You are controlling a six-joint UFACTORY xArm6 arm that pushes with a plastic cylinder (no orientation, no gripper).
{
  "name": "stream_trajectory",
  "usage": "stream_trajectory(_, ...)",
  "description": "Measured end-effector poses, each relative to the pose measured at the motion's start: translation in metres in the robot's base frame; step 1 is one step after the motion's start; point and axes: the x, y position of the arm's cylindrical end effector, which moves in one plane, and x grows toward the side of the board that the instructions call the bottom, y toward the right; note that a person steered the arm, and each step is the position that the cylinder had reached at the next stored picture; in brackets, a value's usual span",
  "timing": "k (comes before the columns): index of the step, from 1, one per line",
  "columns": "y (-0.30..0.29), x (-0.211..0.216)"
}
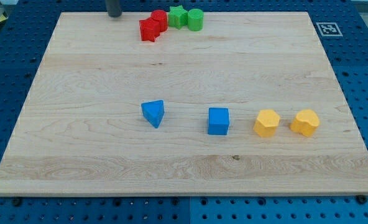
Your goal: Move the green star and green circle down and right
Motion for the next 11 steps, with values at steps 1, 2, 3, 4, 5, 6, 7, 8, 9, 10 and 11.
stream_trajectory(1,0.004,0.000)
stream_trajectory(2,0.006,-0.001)
stream_trajectory(3,0.013,-0.001)
stream_trajectory(4,0.032,-0.001)
stream_trajectory(5,0.091,0.000)
stream_trajectory(6,0.135,0.001)
stream_trajectory(7,0.140,0.002)
stream_trajectory(8,0.147,0.012)
stream_trajectory(9,0.169,0.025)
stream_trajectory(10,0.190,0.031)
stream_trajectory(11,0.209,0.039)
